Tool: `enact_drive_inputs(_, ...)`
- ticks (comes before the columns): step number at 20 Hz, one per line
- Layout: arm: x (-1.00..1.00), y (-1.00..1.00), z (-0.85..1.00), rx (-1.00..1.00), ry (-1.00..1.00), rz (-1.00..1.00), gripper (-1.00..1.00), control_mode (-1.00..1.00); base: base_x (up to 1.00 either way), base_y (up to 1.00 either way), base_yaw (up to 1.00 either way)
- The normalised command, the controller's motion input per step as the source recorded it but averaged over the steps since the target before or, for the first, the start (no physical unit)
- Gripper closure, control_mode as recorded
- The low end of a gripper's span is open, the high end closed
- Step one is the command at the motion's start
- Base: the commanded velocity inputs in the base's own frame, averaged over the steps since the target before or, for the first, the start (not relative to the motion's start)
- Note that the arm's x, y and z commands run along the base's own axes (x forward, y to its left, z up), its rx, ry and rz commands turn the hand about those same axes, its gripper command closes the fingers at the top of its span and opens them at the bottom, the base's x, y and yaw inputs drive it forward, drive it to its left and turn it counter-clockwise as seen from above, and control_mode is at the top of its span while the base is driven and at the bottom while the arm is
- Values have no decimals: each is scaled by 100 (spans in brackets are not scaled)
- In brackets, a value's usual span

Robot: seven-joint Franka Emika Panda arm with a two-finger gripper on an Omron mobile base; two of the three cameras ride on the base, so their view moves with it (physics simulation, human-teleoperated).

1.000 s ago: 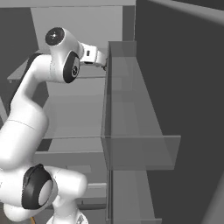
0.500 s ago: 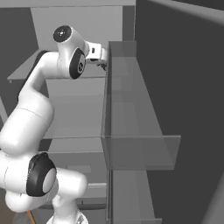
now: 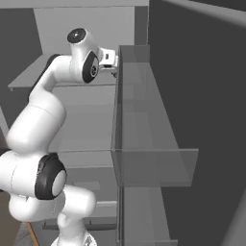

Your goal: Place one tomato and one fish in each tupperware on the nearby counter, to pack two identical lunches.

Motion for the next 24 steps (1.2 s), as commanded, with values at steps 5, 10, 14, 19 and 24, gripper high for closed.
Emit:
enact_drive_inputs(5, 36, -4, -7, 0, 6, 0, -100, -100, 0, 0, 0)
enact_drive_inputs(10, 46, -3, -21, 0, 0, 0, -100, -100, 0, 0, 0)
enact_drive_inputs(14, 49, -10, -24, 0, 0, 0, -100, -100, 0, 0, 0)
enact_drive_inputs(19, 52, -7, -20, 0, 0, 0, -100, -100, 0, 0, 0)
enact_drive_inputs(24, 53, -8, -16, 0, 0, 0, -100, -100, 0, 0, 0)
